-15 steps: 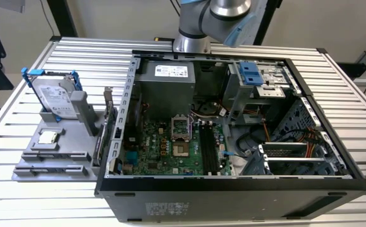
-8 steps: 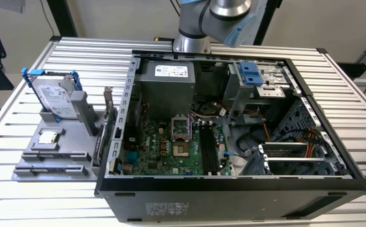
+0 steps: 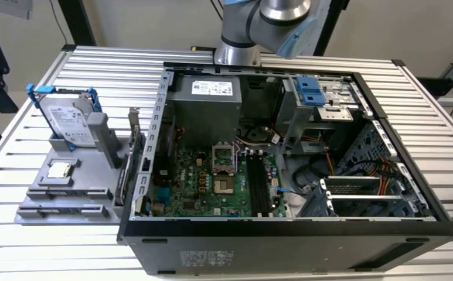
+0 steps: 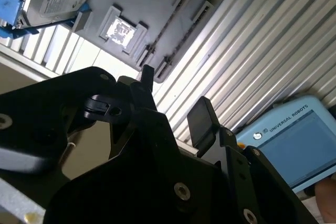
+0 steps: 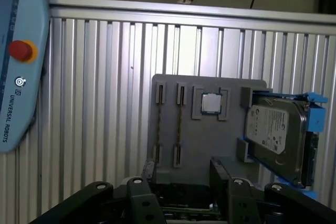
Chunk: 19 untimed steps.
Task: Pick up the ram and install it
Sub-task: 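Pick up the ram and move it above insertion slot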
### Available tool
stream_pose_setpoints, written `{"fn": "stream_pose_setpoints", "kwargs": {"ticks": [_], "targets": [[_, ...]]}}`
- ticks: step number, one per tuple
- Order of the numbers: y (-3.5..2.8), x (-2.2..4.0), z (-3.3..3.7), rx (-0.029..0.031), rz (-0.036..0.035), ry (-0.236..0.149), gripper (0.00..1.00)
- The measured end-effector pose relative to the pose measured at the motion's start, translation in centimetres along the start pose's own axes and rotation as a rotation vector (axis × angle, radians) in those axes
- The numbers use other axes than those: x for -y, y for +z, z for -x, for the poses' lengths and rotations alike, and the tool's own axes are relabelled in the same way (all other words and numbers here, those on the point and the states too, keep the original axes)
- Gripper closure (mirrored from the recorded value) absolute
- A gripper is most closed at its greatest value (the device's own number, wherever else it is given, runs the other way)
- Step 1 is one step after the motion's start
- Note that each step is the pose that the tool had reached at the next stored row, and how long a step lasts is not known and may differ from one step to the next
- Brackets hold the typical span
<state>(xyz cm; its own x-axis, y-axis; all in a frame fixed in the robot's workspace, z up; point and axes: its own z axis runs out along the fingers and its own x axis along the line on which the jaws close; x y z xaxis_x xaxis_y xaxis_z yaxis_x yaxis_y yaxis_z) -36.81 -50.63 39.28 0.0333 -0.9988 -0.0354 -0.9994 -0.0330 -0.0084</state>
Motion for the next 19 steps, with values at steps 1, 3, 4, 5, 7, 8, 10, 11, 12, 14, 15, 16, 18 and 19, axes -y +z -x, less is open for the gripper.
{"fn": "stream_pose_setpoints", "kwargs": {"ticks": [1,3,4,5,7,8,10,11,12,14,15,16,18,19], "targets": [[0.05,0.0,0.0,-0.0002,0.0,0.002,0.0],[0.15,0.0,-0.01,-0.0004,-0.0001,0.005,0.0],[0.2,0.0,-0.01,-0.0004,-0.0001,0.006,0.0],[0.26,0.01,-0.01,-0.0004,-0.0002,0.008,0.0],[0.34,0.01,-0.01,-0.0003,-0.0004,0.009,0.0],[0.38,0.0,-0.01,-0.0004,-0.0003,0.01,0.0],[0.41,0.0,-0.02,-0.0005,-0.0002,0.011,0.0],[0.44,0.0,-0.02,-0.0005,-0.0003,0.011,0.0],[0.44,0.0,-0.02,-0.0004,-0.0004,0.011,0.0],[0.46,0.0,-0.02,-0.0004,-0.0004,0.011,0.0],[0.48,0.01,-0.02,-0.0005,-0.0004,0.011,0.0],[0.51,0.01,-0.02,-0.0008,-0.0005,0.011,0.0],[0.59,0.0,-0.01,-0.0023,-0.0003,0.011,0.0],[0.63,0.0,-0.01,-0.0029,-0.0003,0.011,0.0]]}}
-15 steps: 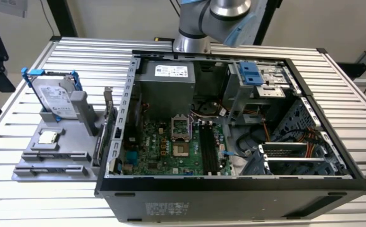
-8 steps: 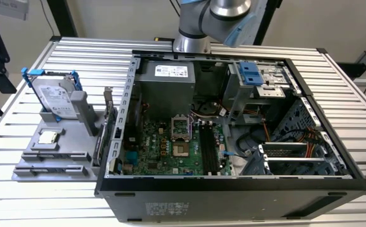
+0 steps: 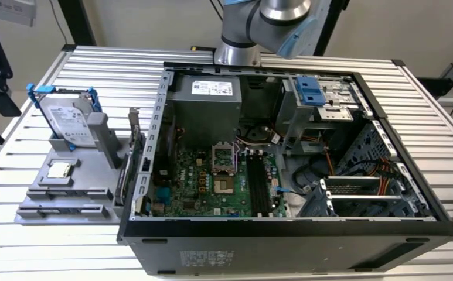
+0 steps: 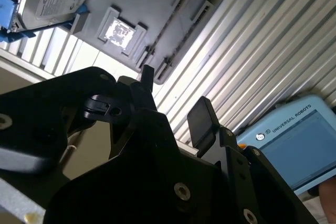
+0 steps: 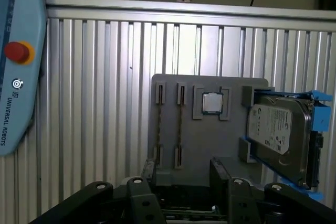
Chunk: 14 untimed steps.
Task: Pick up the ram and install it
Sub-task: 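Pick up the ram and move it above insertion slot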
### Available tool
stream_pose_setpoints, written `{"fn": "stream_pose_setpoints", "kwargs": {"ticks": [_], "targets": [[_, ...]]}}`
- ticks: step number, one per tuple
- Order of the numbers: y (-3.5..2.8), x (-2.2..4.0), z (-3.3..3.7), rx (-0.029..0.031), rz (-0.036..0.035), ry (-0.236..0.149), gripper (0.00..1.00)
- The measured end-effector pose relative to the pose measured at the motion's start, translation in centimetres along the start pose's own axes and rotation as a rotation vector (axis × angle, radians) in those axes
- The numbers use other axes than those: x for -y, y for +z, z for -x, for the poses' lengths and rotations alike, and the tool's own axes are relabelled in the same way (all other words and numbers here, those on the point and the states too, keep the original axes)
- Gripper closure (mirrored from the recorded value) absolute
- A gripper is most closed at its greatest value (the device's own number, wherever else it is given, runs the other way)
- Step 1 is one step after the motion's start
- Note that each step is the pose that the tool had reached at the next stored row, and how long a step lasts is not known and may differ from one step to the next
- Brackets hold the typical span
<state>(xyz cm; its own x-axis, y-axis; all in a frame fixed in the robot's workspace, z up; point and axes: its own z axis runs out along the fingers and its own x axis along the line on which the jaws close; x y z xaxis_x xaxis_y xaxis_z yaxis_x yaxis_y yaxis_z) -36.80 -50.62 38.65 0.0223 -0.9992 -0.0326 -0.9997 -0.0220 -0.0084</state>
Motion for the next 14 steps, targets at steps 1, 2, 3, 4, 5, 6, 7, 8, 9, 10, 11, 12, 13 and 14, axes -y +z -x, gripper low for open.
{"fn": "stream_pose_setpoints", "kwargs": {"ticks": [1,2,3,4,5,6,7,8,9,10,11,12,13,14], "targets": [[0.01,0.0,0.0,-0.0008,0.0001,0.0,0.0],[0.01,0.0,0.0,-0.0011,0.0003,0.0,0.0],[0.04,0.0,0.0,-0.0015,0.0001,0.0,0.0],[0.07,0.0,0.0,-0.0019,0.0001,0.0,0.0],[0.12,0.0,0.0,-0.0027,0.0002,0.0,0.0],[0.17,0.0,0.01,-0.0032,0.0003,0.0,0.0],[0.21,0.0,0.01,-0.0035,0.0002,0.0,0.0],[0.27,0.0,0.01,-0.0037,0.0002,0.001,0.0],[0.32,0.0,0.01,-0.004,0.0002,0.001,0.0],[0.38,0.0,0.01,-0.0042,0.0002,0.003,0.0],[0.44,0.0,0.01,-0.0045,0.0002,0.004,0.0],[0.5,0.0,0.01,-0.0048,0.0002,0.005,0.0],[0.56,-0.01,0.02,-0.0052,0.0001,0.006,0.0],[0.61,-0.01,0.02,-0.0054,0.0001,0.006,0.0]]}}
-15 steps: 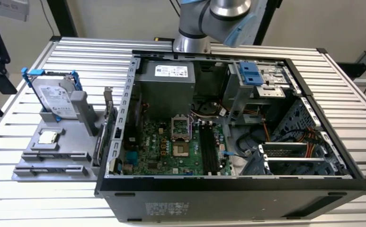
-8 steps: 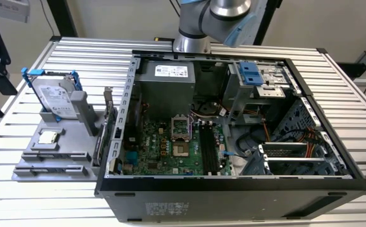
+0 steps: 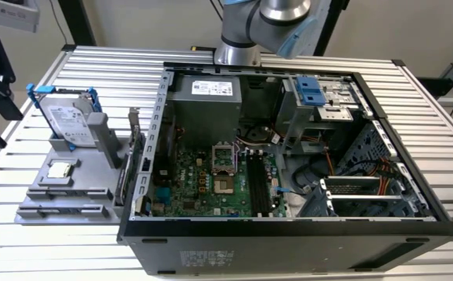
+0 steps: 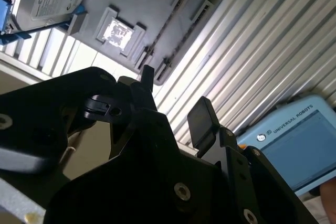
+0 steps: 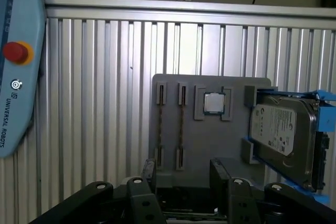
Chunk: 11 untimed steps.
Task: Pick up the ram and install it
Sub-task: 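Pick up the ram and move it above insertion slot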
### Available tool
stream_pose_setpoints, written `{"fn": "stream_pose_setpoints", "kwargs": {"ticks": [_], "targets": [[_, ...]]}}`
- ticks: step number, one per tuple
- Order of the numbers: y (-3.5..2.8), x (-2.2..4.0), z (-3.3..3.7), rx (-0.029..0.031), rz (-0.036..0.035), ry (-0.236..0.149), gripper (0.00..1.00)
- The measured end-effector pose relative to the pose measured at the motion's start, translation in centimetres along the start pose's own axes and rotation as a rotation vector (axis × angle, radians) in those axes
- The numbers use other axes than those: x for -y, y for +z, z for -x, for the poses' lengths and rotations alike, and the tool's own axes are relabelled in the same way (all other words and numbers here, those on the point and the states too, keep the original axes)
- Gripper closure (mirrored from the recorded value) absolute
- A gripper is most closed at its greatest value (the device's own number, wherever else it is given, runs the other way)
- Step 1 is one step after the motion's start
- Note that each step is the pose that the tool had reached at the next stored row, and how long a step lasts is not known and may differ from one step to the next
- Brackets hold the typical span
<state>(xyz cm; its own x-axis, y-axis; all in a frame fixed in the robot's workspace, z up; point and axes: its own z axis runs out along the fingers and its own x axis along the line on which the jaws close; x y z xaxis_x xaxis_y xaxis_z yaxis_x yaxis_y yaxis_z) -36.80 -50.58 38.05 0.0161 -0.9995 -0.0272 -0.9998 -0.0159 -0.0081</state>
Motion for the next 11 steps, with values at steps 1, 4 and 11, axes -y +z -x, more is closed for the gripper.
{"fn": "stream_pose_setpoints", "kwargs": {"ticks": [1,4,11], "targets": [[0.05,0.0,0.0,-0.0002,0.0,0.001,0.0],[0.2,0.0,0.01,-0.0007,-0.0001,0.002,0.0],[0.59,0.0,0.03,-0.0033,0.0,0.002,0.0]]}}
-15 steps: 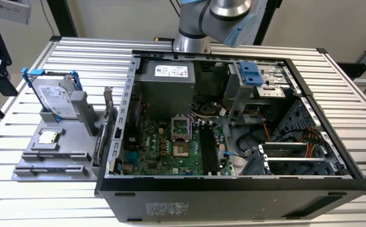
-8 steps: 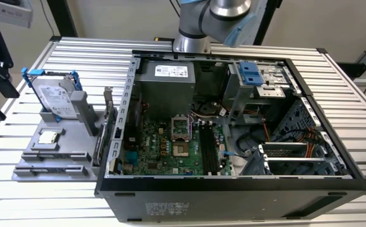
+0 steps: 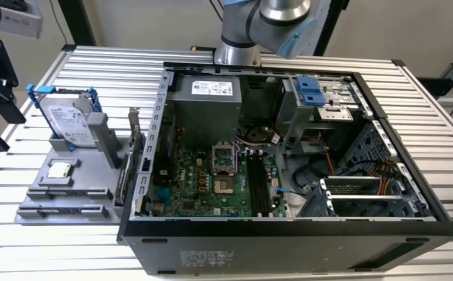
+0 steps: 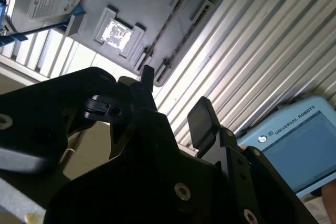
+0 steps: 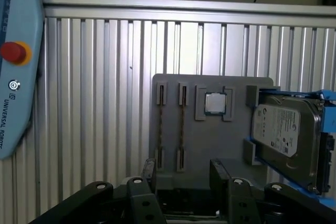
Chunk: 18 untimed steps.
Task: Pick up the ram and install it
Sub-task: 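Pick up the ram and move it above insertion slot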
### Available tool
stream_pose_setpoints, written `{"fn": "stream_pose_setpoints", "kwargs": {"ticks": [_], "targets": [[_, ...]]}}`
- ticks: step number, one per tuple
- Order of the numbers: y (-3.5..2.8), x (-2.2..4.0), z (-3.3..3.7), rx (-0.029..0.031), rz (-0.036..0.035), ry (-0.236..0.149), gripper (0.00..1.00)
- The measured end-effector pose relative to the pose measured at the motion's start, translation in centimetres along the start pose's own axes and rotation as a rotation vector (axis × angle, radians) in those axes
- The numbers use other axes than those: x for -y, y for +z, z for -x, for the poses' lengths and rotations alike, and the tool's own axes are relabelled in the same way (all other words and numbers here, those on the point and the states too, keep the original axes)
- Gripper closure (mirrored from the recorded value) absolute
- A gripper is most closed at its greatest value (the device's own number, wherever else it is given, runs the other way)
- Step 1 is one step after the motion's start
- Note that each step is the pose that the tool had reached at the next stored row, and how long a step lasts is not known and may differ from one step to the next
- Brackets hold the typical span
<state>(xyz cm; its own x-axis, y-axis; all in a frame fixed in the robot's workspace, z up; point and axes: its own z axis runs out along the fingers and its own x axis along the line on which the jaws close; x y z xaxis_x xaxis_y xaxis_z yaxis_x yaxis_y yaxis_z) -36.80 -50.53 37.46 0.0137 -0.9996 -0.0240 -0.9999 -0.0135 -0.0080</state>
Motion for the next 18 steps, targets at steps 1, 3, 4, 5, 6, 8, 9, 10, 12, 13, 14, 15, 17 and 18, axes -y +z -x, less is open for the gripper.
{"fn": "stream_pose_setpoints", "kwargs": {"ticks": [1,3,4,5,6,8,9,10,12,13,14,15,17,18], "targets": [[0.05,0.0,0.0,-0.0001,-0.0001,0.0,0.0],[0.13,0.0,0.0,-0.0003,0.0,0.0,0.0],[0.18,0.0,0.0,-0.0003,0.0,0.0,0.0],[0.22,0.0,0.0,-0.0004,-0.0001,0.0,0.0],[0.27,0.0,0.0,-0.0006,0.0,0.001,0.0],[0.38,0.0,0.0,-0.0011,-0.0001,0.003,0.0],[0.44,0.0,-0.01,-0.0013,-0.0002,0.005,0.0],[0.49,0.0,-0.01,-0.0014,-0.0001,0.006,0.0],[0.58,0.0,-0.01,-0.0015,-0.0002,0.008,0.0],[0.62,0.0,-0.01,-0.0015,-0.0002,0.008,0.0],[0.66,0.0,0.0,-0.0015,-0.0002,0.009,0.0],[0.71,0.0,0.0,-0.0015,-0.0002,0.009,0.0],[0.79,0.0,0.0,-0.0016,-0.0003,0.009,0.0],[0.84,-0.01,0.0,-0.0016,-0.0002,0.01,0.0]]}}
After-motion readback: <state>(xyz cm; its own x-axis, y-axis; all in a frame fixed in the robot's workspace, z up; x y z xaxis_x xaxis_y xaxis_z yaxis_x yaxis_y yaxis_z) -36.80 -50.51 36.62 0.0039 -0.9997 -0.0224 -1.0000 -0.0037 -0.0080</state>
